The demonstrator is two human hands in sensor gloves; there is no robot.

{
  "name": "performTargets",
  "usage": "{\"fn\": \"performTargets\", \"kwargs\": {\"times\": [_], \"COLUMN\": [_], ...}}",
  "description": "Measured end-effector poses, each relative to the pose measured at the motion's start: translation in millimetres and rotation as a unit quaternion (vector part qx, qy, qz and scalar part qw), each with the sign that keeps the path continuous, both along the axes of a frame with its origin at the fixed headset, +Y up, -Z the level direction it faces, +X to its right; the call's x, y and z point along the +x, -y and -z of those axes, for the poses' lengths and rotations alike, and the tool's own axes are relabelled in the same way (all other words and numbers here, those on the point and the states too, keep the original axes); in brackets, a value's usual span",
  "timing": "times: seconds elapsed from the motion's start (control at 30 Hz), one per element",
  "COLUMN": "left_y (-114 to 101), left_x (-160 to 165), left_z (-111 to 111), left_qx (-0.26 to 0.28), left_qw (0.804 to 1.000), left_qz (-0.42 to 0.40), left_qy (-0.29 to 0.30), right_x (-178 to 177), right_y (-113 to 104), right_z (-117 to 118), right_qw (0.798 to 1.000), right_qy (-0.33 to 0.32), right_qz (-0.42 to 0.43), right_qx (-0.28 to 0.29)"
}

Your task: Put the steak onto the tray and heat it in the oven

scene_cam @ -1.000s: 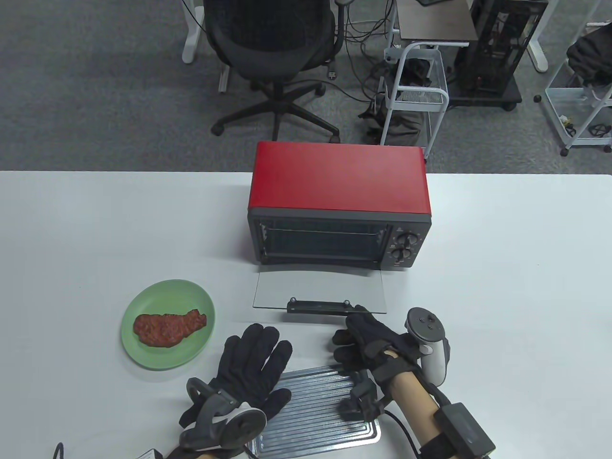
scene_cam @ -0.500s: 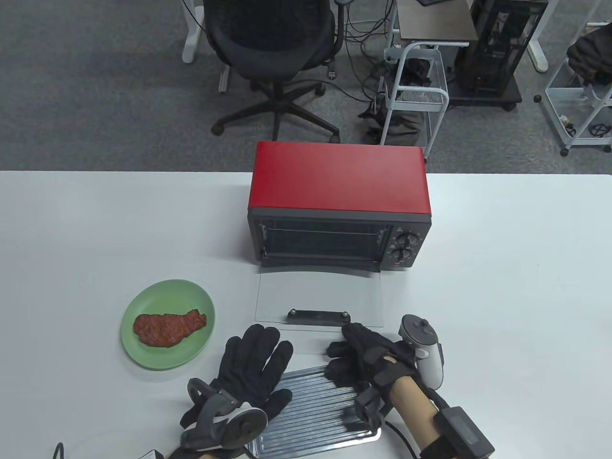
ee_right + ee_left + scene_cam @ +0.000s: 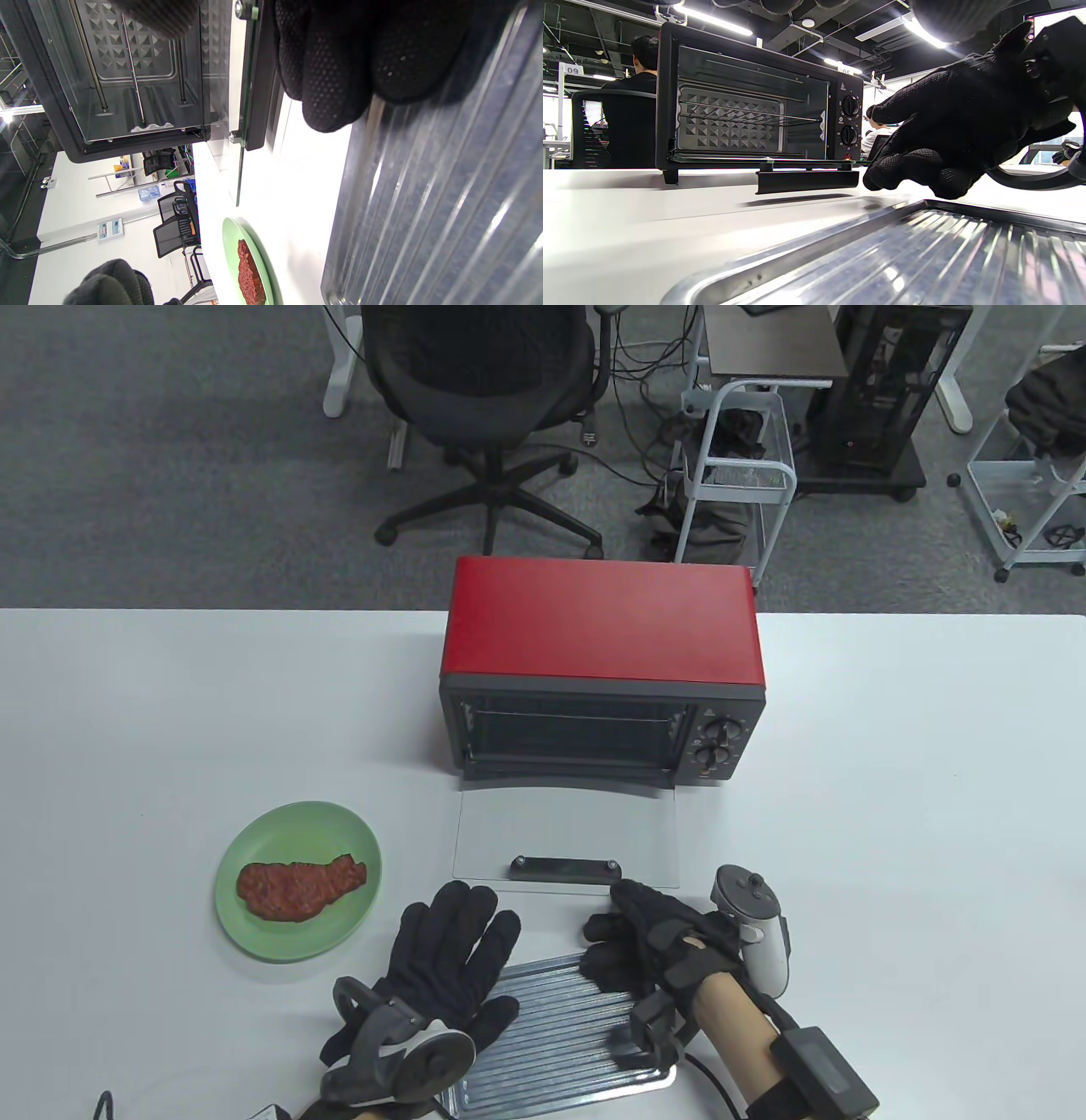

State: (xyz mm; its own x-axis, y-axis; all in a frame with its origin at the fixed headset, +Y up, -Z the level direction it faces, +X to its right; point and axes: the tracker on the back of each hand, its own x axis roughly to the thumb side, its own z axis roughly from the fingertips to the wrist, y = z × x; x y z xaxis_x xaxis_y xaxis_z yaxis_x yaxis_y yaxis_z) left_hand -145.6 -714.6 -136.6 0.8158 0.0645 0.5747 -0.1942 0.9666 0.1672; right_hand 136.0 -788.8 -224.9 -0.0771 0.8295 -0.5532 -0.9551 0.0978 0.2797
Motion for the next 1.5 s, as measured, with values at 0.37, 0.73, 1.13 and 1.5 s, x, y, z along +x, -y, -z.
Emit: {"fn": "performTargets", "kwargs": {"times": [0.37,0.73,1.13,1.5], "left_y": [1,1,1,1], "left_x": [-1,-2,-5,-4], "left_z": [0,2,4,4], "left_qx": [0.000,-0.003,0.000,0.003], "left_qw": [1.000,1.000,1.000,1.000], "left_qz": [-0.003,-0.011,-0.028,-0.028], "left_qy": [-0.002,-0.007,-0.001,0.005], "right_x": [3,-24,-56,-49], "right_y": [-14,-101,-114,-93], "right_z": [-9,-43,-88,-93], "right_qw": [1.000,0.910,0.741,0.700], "right_qy": [-0.011,-0.079,-0.104,-0.116], "right_qz": [-0.010,-0.267,-0.449,-0.467], "right_qx": [0.022,0.309,0.488,0.529]}}
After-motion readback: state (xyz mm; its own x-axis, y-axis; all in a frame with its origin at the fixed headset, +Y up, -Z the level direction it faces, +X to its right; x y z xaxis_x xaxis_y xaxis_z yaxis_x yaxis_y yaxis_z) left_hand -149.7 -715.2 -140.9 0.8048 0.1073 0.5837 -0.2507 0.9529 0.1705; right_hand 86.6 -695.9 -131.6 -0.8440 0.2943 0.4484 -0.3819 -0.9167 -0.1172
